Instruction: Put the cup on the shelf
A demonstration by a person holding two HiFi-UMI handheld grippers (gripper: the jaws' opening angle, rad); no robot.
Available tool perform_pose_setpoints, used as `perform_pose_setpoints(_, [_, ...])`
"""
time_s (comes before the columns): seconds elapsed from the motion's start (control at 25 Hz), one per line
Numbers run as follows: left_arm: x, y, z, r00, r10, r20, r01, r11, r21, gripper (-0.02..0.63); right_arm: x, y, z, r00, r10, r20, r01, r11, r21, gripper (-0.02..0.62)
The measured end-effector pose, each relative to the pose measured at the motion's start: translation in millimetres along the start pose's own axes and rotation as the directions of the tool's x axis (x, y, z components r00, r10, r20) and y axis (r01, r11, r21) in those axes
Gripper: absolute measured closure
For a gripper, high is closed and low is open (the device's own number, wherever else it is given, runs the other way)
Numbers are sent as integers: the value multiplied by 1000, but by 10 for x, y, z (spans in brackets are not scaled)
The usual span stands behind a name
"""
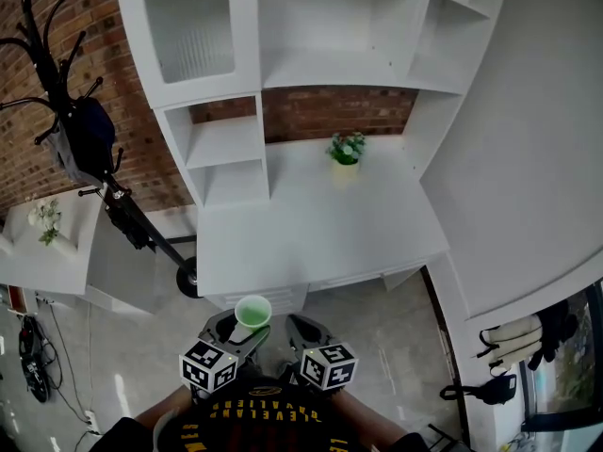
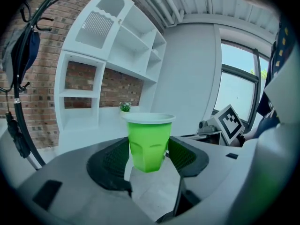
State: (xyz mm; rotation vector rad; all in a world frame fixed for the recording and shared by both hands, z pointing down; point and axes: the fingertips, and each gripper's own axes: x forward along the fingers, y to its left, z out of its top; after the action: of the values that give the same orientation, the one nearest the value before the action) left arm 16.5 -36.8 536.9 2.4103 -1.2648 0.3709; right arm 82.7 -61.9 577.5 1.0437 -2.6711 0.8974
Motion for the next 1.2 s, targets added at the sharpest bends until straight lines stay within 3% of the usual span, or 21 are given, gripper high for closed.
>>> perform_pose_setpoints(0.28, [181, 38, 94, 999, -29, -19, 29, 999, 36, 341, 60, -160, 108, 999, -21, 27, 20, 999, 26, 589])
perform_pose_setpoints(0.6, [568, 145, 240, 994, -106, -31, 107, 992, 59, 341, 115, -553, 298, 990, -125, 59, 120, 990, 75, 589])
perform_pose_setpoints(1.0, [919, 881, 601, 991, -130, -7, 130, 990, 46, 341, 795, -762, 737, 981, -185, 64, 183, 983, 25, 589])
perform_pose_setpoints(1.2, [1067, 1315, 762, 991, -131, 16, 131, 991, 0, 341, 1125, -855, 1039, 972, -218, 83, 218, 976, 6, 589])
